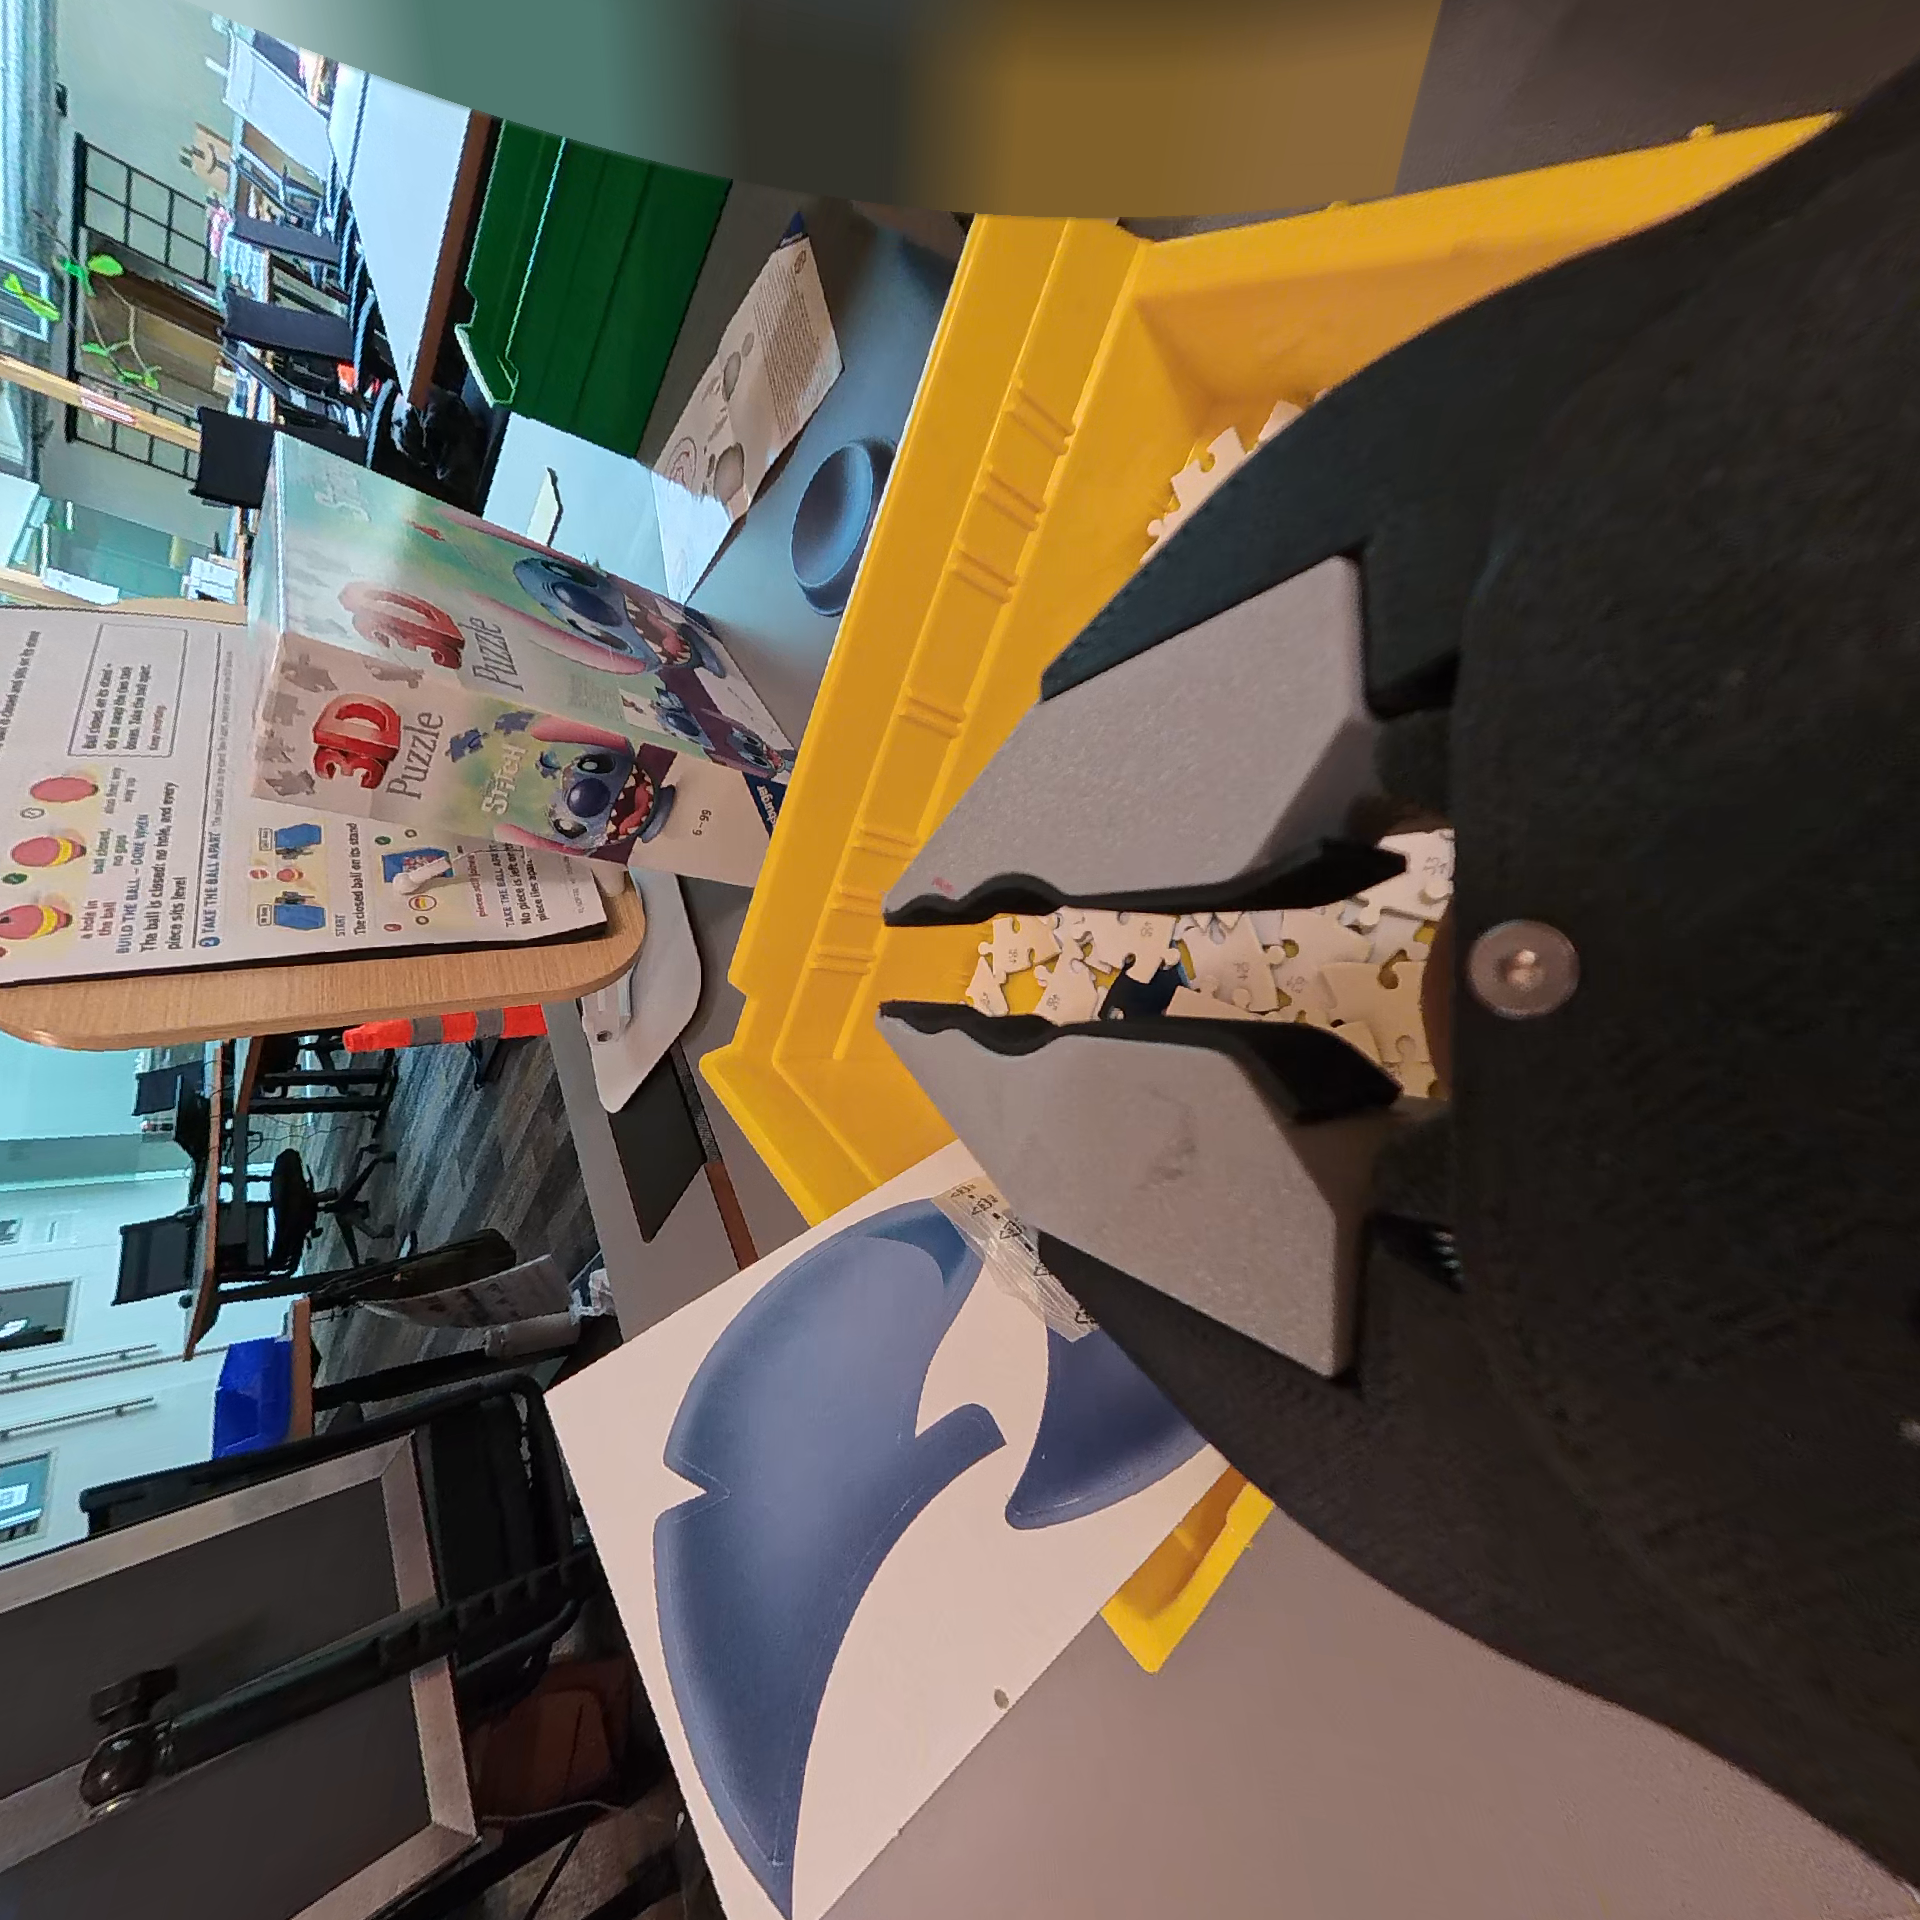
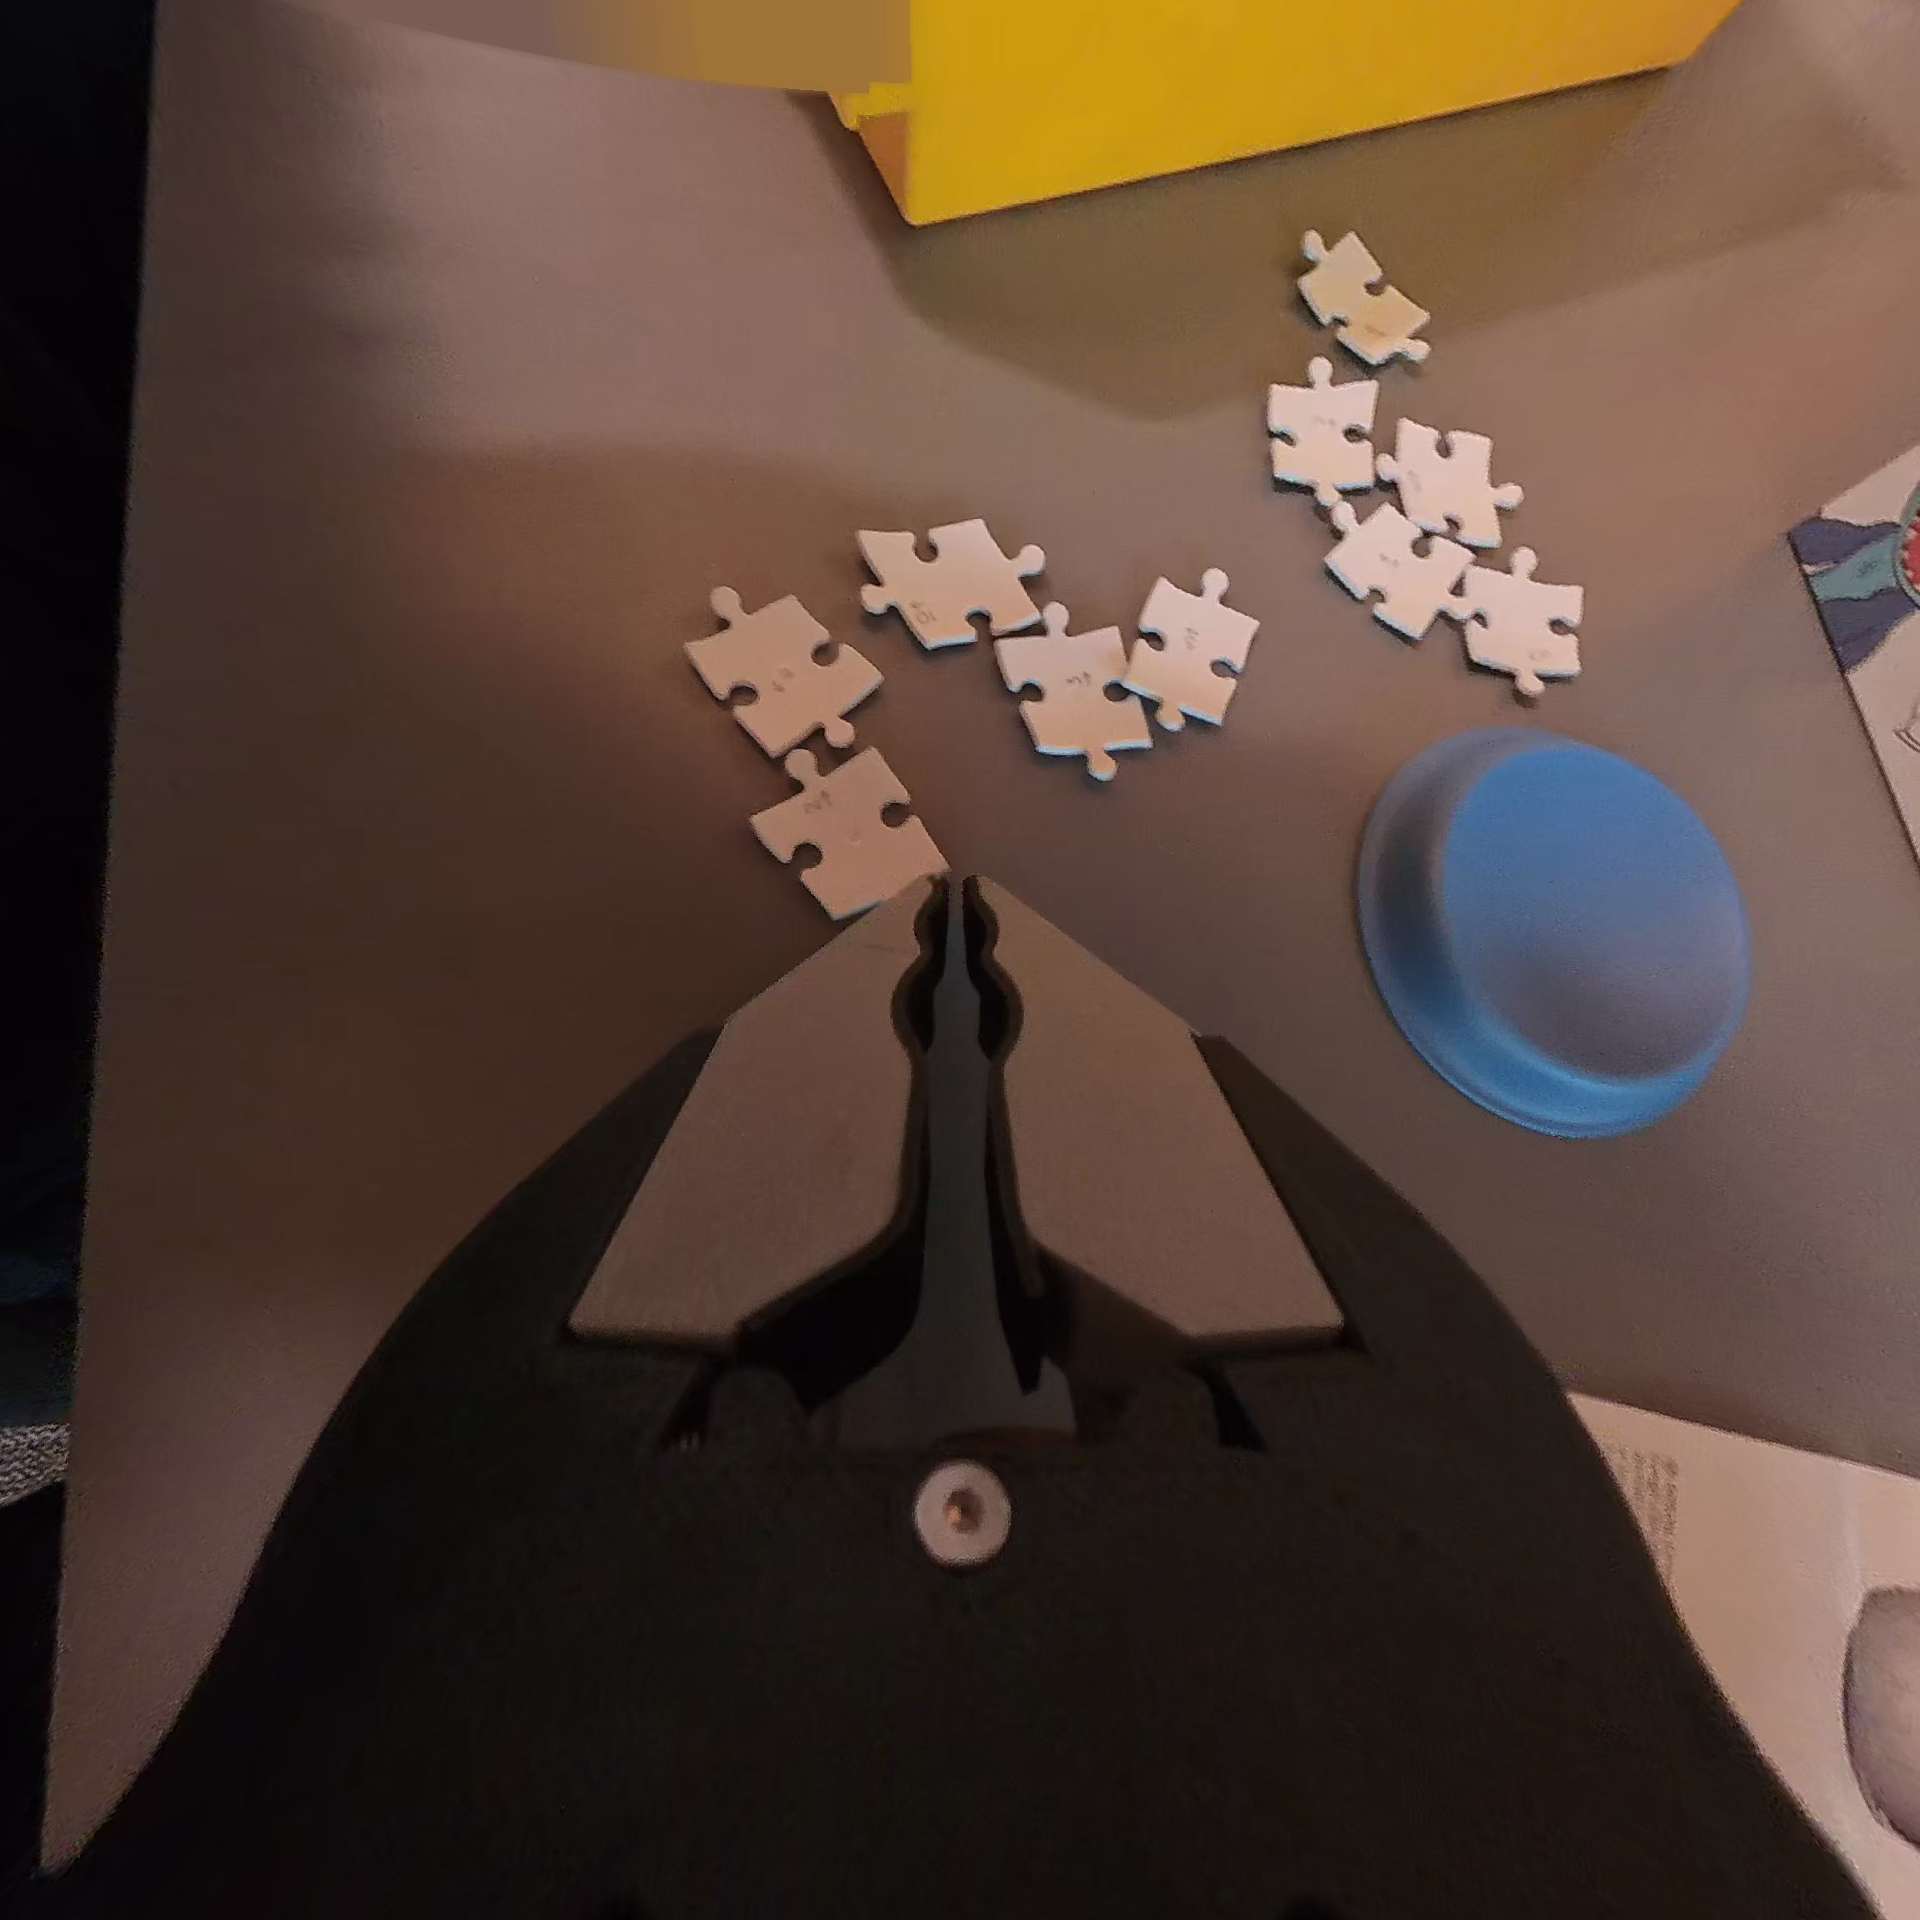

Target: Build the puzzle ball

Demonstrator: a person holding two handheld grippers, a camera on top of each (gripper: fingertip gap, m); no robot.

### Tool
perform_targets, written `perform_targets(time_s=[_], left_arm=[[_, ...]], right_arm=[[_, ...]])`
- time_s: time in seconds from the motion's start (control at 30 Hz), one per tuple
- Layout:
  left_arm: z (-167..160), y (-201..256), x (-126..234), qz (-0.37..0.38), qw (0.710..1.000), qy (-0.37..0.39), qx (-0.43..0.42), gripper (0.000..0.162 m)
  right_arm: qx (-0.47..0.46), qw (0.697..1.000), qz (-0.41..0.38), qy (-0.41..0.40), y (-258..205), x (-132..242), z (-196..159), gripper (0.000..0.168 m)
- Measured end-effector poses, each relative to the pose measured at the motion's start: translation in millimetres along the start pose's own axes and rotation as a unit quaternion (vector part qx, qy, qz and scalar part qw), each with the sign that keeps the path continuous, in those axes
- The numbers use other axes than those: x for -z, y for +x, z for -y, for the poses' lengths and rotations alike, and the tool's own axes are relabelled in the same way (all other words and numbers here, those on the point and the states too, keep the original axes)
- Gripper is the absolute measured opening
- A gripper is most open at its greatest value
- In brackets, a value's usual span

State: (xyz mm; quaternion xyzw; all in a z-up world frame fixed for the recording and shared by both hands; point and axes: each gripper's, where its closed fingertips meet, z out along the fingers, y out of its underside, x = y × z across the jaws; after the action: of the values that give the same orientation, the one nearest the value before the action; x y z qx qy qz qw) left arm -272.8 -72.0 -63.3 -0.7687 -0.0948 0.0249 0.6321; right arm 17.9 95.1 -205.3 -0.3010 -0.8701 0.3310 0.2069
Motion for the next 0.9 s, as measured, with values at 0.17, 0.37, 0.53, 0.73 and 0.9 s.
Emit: perform_targets(time_s=[0.17,0.37,0.53,0.73,0.9], left_arm=[[0.1,-0.1,0.0,0.001,1.0,0.0,0.001,0.011],[-0.1,0.0,0.0,0.003,1.0,-0.001,-0.004,0.011],[-0.6,0.2,0.0,0.007,1.0,-0.003,-0.011,0.011],[-0.8,0.0,-0.3,0.009,1.0,-0.004,-0.014,0.011],[-0.7,-0.2,-0.2,0.007,1.0,-0.004,-0.01,0.011]], right_arm=[[0.014,1.0,0.017,0.001,-10.8,-5.1,5.0,0.001],[0.006,1.0,-0.009,0.008,0.1,-0.7,5.7,0.003],[0.002,0.999,-0.036,0.02,10.2,3.6,8.8,0.003],[-0.005,0.998,-0.066,0.022,20.1,0.8,13.2,0.006],[-0.002,0.996,-0.055,0.075,21.9,-9.9,44.0,0.0]])
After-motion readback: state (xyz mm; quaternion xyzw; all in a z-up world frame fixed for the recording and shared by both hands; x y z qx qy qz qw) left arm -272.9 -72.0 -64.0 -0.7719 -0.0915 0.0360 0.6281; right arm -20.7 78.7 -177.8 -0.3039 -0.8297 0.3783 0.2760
